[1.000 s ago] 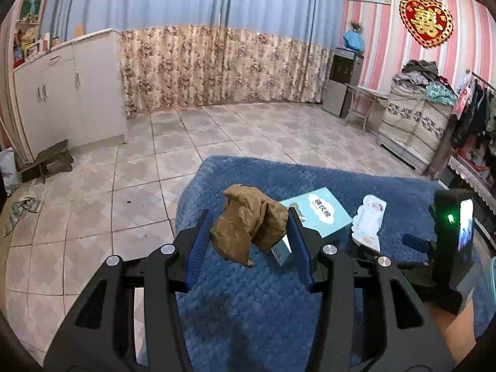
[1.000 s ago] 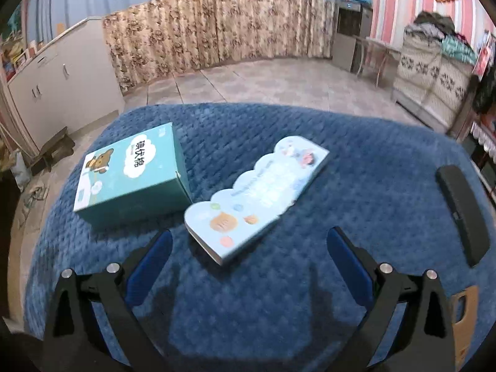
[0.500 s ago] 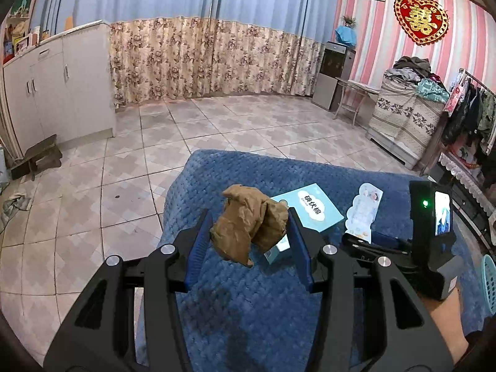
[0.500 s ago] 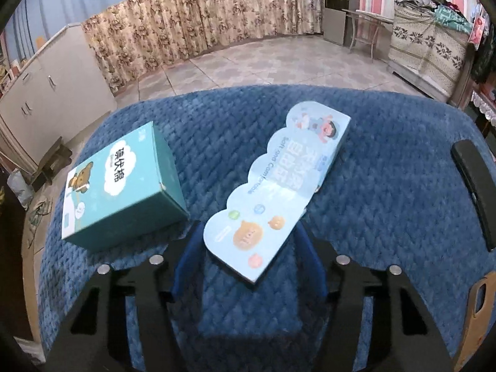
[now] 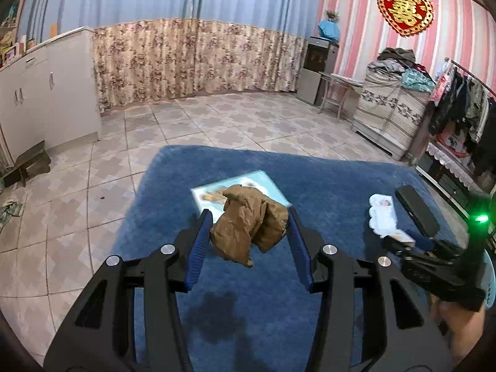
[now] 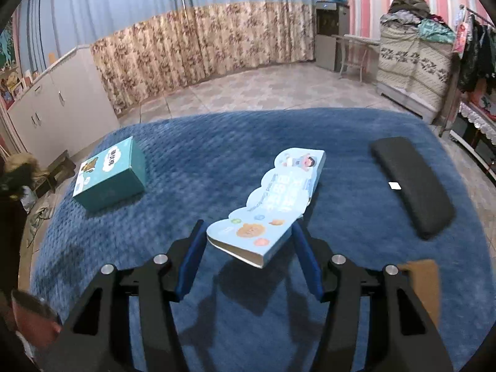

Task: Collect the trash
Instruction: 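Grasp the white cloud-shaped booklet with the right gripper and lift it, then carry the brown paper and white booklet in both grippers over the basket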

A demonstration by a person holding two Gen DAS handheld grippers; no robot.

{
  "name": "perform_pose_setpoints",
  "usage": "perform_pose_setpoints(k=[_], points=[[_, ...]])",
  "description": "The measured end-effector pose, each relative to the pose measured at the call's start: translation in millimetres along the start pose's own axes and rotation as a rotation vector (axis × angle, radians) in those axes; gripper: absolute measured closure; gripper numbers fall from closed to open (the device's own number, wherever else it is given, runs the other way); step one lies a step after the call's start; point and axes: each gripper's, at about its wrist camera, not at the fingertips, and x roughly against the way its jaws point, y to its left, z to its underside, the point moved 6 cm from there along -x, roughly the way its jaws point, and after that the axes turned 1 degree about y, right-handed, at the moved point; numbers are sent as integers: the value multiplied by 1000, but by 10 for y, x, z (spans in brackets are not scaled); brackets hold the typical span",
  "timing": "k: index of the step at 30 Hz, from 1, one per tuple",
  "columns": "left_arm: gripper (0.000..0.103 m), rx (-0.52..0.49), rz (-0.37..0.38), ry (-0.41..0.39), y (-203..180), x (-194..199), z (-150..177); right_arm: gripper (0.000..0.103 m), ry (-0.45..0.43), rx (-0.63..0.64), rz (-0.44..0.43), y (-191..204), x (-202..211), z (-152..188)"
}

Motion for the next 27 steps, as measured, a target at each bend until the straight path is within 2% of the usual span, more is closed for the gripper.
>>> perform_pose_setpoints(k=[7,15,21,27], points=[[56,-40,46,11,-715,30,244,47,-70,-6,47,-712,667,135],[56,-122,128,-6,-1652,25,577,47,-80,-92,115,-1612,1175,592],[56,-187,187,5,-2356,38,821,47,-67,-158,140,-2158,1348,957],[56,-258,214,-1,-2806,134,1005,47,-80,-205,104,-2462,1362,1170]])
